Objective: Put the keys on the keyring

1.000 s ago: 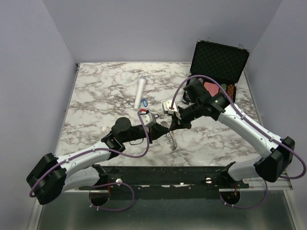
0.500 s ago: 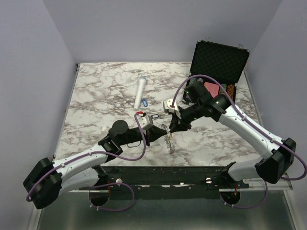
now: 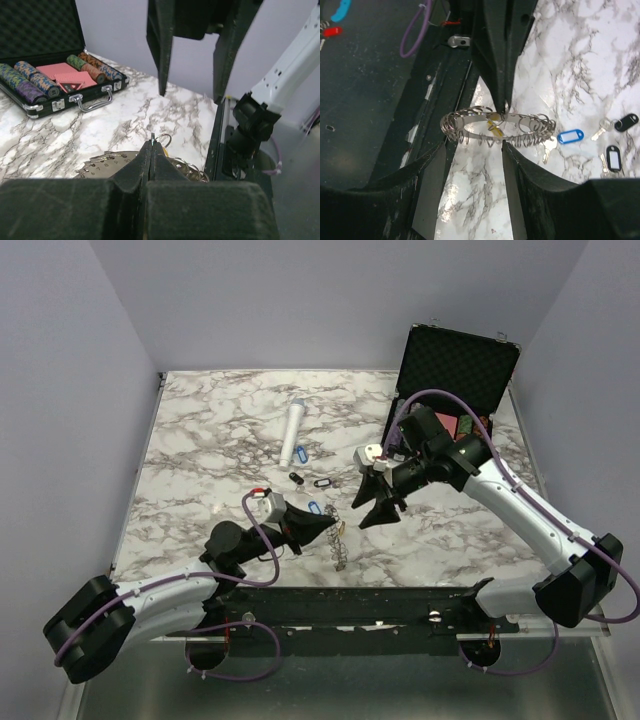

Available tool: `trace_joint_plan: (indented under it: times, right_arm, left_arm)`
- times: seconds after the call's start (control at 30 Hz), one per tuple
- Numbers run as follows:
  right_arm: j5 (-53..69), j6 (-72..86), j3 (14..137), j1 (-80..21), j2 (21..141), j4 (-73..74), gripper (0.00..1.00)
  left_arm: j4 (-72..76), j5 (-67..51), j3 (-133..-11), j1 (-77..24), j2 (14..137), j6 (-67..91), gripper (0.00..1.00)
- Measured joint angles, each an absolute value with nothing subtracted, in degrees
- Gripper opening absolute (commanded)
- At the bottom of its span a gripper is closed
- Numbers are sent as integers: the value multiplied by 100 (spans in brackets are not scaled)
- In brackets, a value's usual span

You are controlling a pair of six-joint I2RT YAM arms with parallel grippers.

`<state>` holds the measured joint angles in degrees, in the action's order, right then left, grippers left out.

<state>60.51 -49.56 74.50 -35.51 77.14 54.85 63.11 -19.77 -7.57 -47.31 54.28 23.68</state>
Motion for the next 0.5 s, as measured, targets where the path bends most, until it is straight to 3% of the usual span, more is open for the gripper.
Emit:
trace_joint_plan:
  times: [0.17, 0.5]
  right_arm:
    - [6272, -4851, 7509, -3553, 7959, 5411, 57]
    - [5804, -3201, 7570, -3607, 8296, 4088, 57]
  left_arm:
    - [6958, -1372, -480, -4733, 5776, 2995, 0]
    - [7242, -508, -598, -4737, 5942, 3286, 0]
